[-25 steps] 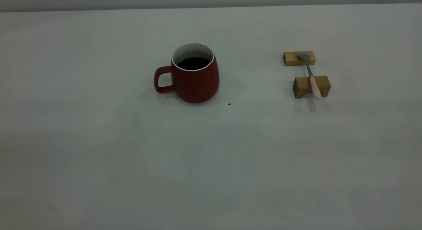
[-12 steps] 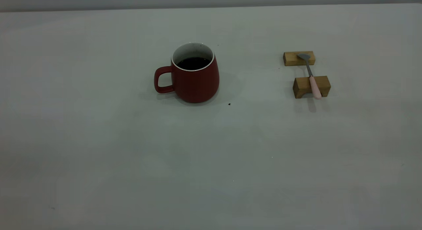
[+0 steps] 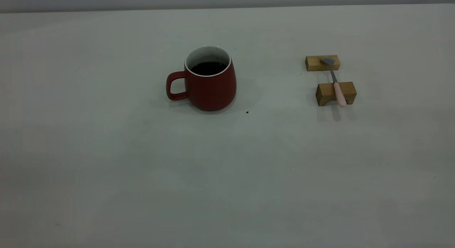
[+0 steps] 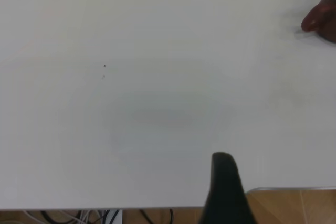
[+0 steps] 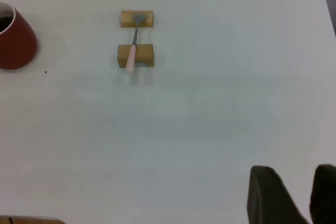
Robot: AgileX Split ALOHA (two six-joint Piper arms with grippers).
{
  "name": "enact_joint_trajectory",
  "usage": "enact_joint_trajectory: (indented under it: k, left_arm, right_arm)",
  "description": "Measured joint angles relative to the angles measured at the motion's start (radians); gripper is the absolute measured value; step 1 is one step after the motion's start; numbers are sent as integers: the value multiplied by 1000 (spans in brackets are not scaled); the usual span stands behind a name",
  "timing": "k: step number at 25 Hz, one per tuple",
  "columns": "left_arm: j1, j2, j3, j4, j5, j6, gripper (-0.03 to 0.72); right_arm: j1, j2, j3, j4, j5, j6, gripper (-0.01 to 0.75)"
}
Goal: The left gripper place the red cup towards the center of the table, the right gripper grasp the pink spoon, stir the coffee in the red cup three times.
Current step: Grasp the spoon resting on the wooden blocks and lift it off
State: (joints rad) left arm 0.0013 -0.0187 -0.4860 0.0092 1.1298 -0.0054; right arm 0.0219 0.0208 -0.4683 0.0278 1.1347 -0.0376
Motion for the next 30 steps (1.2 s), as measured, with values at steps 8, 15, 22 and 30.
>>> enact_joint_trajectory:
  k: [8, 15, 22, 30]
  left_arm:
    - [0, 0, 0, 0, 0, 0, 595]
    - [0, 0, 0, 0, 0, 0, 595]
    - [0, 0, 0, 0, 1, 5, 595]
    - [0, 0, 0, 0, 1, 5, 595]
  right_arm:
    - [0, 0, -1, 40, -3, 0, 237]
    - [0, 305, -68, 34, -171, 8, 326]
    - [0, 897, -172, 32, -404, 3, 595]
    - [86, 1531, -375, 61, -519, -56, 666]
